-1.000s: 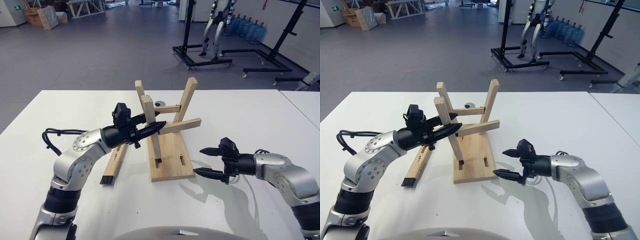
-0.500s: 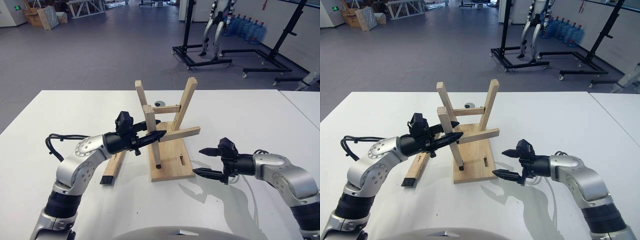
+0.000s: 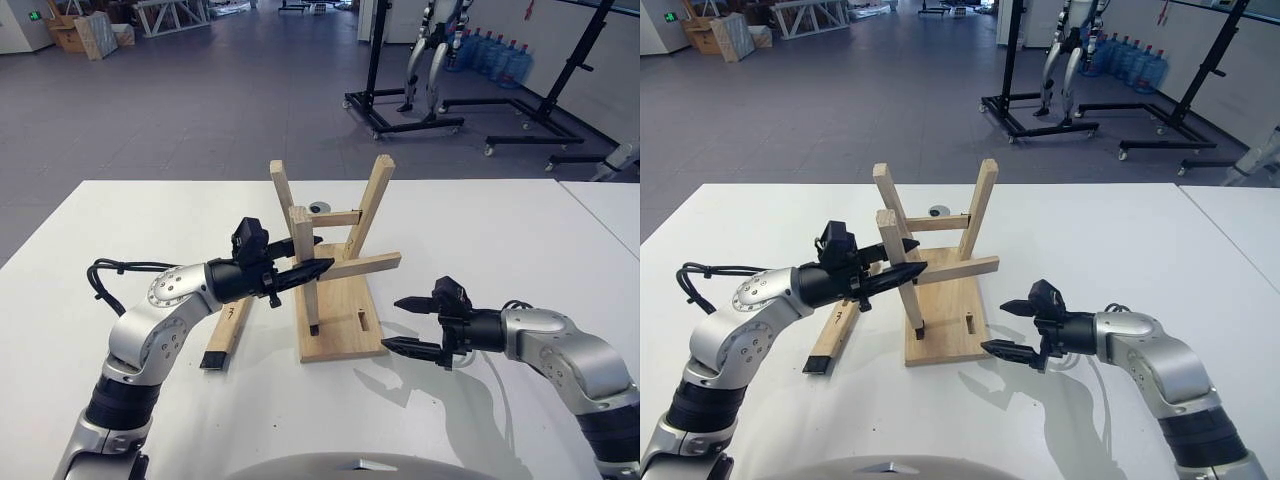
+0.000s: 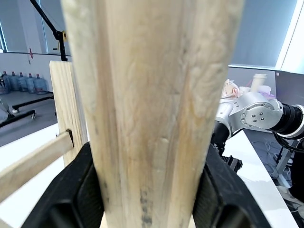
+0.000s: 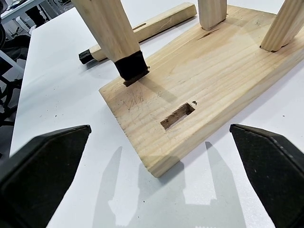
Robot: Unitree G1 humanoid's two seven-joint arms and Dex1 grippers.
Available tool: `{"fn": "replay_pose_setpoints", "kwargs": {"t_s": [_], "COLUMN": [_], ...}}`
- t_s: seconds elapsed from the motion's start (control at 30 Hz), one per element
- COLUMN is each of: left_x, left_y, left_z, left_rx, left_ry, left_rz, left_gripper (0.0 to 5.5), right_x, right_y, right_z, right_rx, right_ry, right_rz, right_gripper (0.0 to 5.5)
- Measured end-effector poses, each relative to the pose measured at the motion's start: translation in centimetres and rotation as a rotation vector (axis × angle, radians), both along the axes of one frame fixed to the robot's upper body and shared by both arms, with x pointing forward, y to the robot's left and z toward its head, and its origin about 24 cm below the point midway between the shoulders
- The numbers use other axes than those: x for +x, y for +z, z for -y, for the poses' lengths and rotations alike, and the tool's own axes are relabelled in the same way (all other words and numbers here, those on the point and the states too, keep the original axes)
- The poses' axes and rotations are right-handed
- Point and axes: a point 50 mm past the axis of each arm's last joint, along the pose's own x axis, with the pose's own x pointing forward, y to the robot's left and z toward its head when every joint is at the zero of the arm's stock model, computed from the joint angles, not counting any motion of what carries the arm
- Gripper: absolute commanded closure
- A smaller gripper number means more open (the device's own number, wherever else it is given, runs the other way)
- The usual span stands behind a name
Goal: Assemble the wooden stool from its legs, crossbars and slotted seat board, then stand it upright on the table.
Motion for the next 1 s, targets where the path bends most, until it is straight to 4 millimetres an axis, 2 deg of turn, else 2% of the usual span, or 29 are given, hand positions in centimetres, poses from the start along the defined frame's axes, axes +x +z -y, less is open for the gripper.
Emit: {"fn": "replay_pose_setpoints", "kwargs": {"t_s": [0.27,0.53,1.0], "left_x": [-0.31,-0.66,-0.43], "left_y": [0.09,-0.75,-0.69], "left_z": [0.29,-0.02,0.09], "left_rx": [0.008,0.031,0.024], "left_ry": [-0.021,-0.026,-0.017], "left_rz": [-0.001,-0.014,0.002], "left_gripper": [3.41,3.41,3.41], "right_x": [-0.04,-0.05,-0.09], "right_y": [0.03,0.0,-0.14], "right_z": [-0.29,-0.3,-0.54], "right_rx": [0.003,0.003,0.012], "right_ry": [0.002,0.002,0.006], "right_rz": [0.007,0.006,0.002], "right_gripper": [0.1,0.1,0.1]}}
